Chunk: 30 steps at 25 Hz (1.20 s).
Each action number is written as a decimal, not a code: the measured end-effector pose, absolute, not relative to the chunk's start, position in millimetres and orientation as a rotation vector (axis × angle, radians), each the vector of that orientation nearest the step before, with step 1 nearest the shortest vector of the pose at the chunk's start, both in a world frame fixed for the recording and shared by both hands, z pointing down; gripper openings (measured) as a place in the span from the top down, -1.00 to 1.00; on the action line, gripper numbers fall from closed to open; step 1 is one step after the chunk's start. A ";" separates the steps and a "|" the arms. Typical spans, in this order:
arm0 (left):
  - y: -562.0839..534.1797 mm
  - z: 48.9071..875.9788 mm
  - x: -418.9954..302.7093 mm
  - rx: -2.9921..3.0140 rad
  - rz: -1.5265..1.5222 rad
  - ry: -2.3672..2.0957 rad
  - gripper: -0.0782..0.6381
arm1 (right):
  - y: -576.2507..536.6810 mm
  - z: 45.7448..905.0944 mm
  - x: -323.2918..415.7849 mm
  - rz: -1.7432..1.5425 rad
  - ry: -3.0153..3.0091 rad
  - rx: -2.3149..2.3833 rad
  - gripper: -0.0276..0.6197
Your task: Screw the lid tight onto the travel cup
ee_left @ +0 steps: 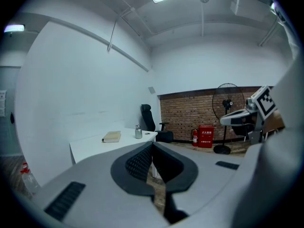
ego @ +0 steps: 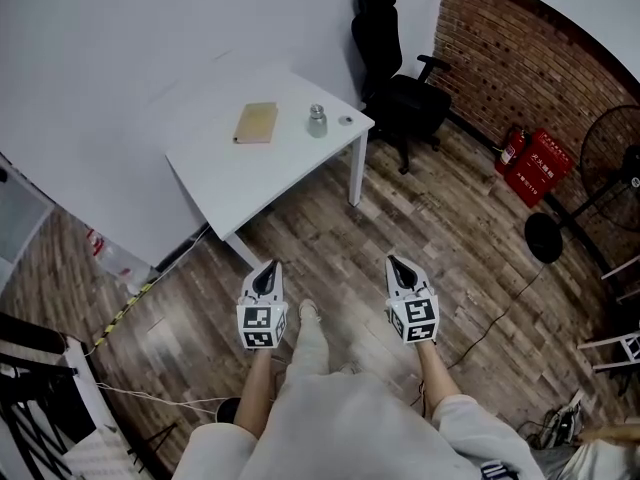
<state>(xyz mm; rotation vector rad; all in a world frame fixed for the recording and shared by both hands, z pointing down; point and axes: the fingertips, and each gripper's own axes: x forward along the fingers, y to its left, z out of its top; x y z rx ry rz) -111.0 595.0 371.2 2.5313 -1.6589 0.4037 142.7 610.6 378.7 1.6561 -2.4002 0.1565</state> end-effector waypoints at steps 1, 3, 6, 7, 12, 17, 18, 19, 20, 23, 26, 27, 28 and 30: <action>586.5 372.9 -111.0 2.531 0.402 -1.655 0.76 | 603.0 380.1 142.3 0.157 -2.398 1.656 0.92; 566.7 376.6 -110.8 2.534 0.394 -1.645 0.76 | 585.5 383.2 141.2 0.157 -2.392 1.657 0.91; 533.3 380.9 -111.8 2.544 0.380 -1.631 0.76 | 555.7 387.2 137.8 0.155 -2.381 1.661 0.92; 521.7 381.8 -111.8 2.547 0.377 -1.625 0.76 | 545.2 388.2 136.6 0.154 -2.377 1.662 0.91; 453.8 382.0 -112.4 2.563 0.371 -1.584 0.76 | 481.1 385.6 128.3 0.159 -2.360 1.668 0.92; 384.4 375.2 -126.6 2.576 0.364 -1.553 0.76 | 416.0 377.3 110.8 0.158 -2.345 1.676 0.92; 369.8 374.2 -130.0 2.577 0.361 -1.550 0.76 | 402.5 377.2 107.6 0.160 -2.341 1.678 0.92; 355.3 373.6 -133.6 2.578 0.358 -1.547 0.76 | 389.4 377.3 104.0 0.163 -2.337 1.678 0.92; 341.5 373.5 -137.2 2.578 0.357 -1.543 0.76 | 376.8 377.6 100.2 0.165 -2.332 1.677 0.91; 302.7 374.4 -147.6 2.581 0.354 -1.533 0.76 | 341.3 376.9 90.3 0.160 -2.317 1.677 0.92; 267.2 375.2 -158.4 2.589 0.344 -1.514 0.76 | 309.2 373.7 81.2 0.150 -2.303 1.689 0.91; 255.3 375.4 -162.3 2.592 0.341 -1.507 0.76 | 298.7 372.8 77.8 0.147 -2.298 1.694 0.92; 243.5 375.8 -165.9 2.595 0.339 -1.500 0.76 | 288.4 372.6 74.6 0.145 -2.292 1.698 0.91; 222.0 377.1 -171.2 2.601 0.339 -1.486 0.76 | 269.9 374.6 69.6 0.147 -2.280 1.703 0.91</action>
